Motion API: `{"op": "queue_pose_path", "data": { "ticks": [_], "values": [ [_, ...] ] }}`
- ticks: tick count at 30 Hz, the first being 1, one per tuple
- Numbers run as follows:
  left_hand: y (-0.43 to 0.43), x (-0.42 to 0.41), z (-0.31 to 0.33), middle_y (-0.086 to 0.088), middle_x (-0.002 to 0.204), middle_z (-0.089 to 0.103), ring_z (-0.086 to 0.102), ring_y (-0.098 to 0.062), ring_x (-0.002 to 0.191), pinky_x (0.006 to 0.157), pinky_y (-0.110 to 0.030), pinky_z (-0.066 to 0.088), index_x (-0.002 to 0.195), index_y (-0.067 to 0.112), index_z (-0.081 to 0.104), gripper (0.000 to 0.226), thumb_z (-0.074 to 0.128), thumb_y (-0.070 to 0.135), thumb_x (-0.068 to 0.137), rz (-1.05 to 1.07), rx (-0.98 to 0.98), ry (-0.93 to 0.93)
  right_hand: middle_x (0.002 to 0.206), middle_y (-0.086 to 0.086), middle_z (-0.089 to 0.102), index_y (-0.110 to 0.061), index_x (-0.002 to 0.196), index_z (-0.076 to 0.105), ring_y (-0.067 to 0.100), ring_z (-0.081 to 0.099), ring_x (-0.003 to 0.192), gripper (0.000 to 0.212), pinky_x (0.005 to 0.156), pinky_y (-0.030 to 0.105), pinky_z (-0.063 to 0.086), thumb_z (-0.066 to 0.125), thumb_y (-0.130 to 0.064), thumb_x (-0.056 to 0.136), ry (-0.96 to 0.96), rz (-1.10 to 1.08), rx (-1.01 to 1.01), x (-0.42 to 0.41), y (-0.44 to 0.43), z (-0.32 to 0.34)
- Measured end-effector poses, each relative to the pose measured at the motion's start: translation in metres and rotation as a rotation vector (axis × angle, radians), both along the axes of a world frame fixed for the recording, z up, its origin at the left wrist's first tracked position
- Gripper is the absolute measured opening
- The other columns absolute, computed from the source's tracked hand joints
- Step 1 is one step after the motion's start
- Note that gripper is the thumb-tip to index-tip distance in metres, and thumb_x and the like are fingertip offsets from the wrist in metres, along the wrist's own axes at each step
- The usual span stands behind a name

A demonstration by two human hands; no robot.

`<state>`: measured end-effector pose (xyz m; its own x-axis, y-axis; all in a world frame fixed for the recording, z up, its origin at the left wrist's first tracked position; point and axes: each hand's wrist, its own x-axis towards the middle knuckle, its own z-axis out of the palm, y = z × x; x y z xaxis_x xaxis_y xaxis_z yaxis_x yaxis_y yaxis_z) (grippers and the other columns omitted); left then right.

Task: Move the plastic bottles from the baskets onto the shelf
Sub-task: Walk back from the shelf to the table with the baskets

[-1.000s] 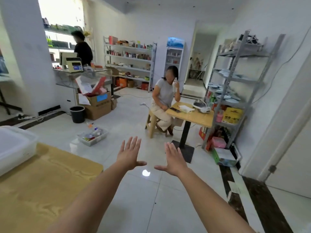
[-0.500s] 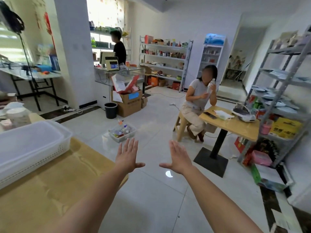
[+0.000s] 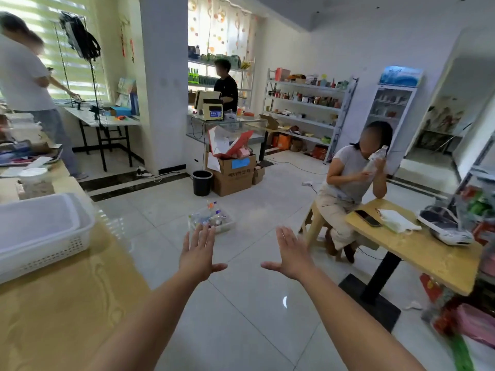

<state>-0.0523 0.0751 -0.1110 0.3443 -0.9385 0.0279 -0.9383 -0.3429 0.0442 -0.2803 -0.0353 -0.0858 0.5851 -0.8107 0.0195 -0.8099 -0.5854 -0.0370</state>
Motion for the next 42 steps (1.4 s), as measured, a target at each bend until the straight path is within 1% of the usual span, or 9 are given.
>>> {"op": "queue_pose_path", "data": {
  "ticks": [6, 12, 18, 22, 26, 36, 42],
  "values": [
    [-0.050, -0.009, -0.002, -0.007, 0.159, -0.024, -0.022, -0.027, 0.146, 0.118, -0.046, -0.013, 0.152, 0.014, -0.018, 0.105, 0.045, 0.068, 0.087, 0.064, 0.038, 0.013, 0.162, 0.007, -0.013, -0.011, 0.153, -0.011, 0.021, -0.012, 0.149, 0.112, 0.119, 0.042, -0.005, 0.046, -0.075, 0.081, 0.012, 0.048, 0.023, -0.006, -0.073, -0.006],
    [-0.119, 0.016, -0.012, -0.008, 0.160, -0.022, -0.022, -0.027, 0.146, 0.119, -0.047, -0.011, 0.152, 0.014, -0.018, 0.105, 0.045, 0.067, 0.087, 0.108, 0.052, 0.020, 0.162, 0.007, -0.013, -0.011, 0.153, -0.011, 0.022, -0.012, 0.149, 0.109, 0.120, 0.042, -0.004, 0.046, -0.073, 0.083, 0.020, 0.099, 0.043, 0.021, -0.152, -0.018],
    [-0.208, 0.074, -0.029, -0.008, 0.159, -0.022, -0.021, -0.027, 0.146, 0.119, -0.047, -0.011, 0.152, 0.014, -0.017, 0.103, 0.043, 0.067, 0.088, 0.177, 0.034, 0.045, 0.162, 0.007, -0.011, -0.011, 0.153, -0.010, 0.021, -0.011, 0.149, 0.108, 0.120, 0.042, -0.004, 0.045, -0.073, 0.083, 0.043, 0.140, 0.030, 0.084, -0.254, -0.025],
    [-0.268, 0.124, -0.030, -0.007, 0.159, -0.023, -0.021, -0.028, 0.147, 0.118, -0.047, -0.012, 0.152, 0.013, -0.017, 0.104, 0.043, 0.068, 0.088, 0.219, 0.034, 0.051, 0.162, 0.007, -0.010, -0.012, 0.154, -0.008, 0.021, -0.010, 0.150, 0.107, 0.121, 0.043, -0.002, 0.045, -0.073, 0.083, 0.064, 0.160, 0.023, 0.133, -0.322, -0.021],
    [-0.321, 0.169, -0.023, -0.008, 0.160, -0.022, -0.019, -0.028, 0.147, 0.117, -0.047, -0.012, 0.152, 0.014, -0.015, 0.103, 0.044, 0.068, 0.088, 0.246, 0.013, 0.043, 0.162, 0.005, -0.009, -0.013, 0.154, -0.006, 0.021, -0.008, 0.150, 0.106, 0.121, 0.043, 0.000, 0.047, -0.072, 0.084, 0.010, 0.142, 0.033, 0.171, -0.382, -0.018],
    [-0.443, 0.225, -0.055, -0.008, 0.159, -0.024, -0.023, -0.029, 0.146, 0.117, -0.047, -0.014, 0.151, 0.014, -0.018, 0.106, 0.046, 0.068, 0.086, 0.252, 0.101, 0.048, 0.162, 0.005, -0.009, -0.013, 0.154, -0.007, 0.022, -0.008, 0.150, 0.104, 0.121, 0.043, 0.000, 0.045, -0.071, 0.085, -0.004, 0.125, 0.082, 0.231, -0.527, -0.045],
    [-0.557, 0.274, -0.061, -0.008, 0.159, -0.024, -0.022, -0.029, 0.146, 0.117, -0.048, -0.013, 0.151, 0.014, -0.019, 0.107, 0.045, 0.069, 0.086, 0.299, 0.116, 0.014, 0.162, 0.006, -0.009, -0.012, 0.154, -0.007, 0.022, -0.008, 0.150, 0.105, 0.120, 0.043, -0.001, 0.043, -0.073, 0.084, 0.002, 0.148, 0.097, 0.279, -0.652, -0.059]
  ]
}}
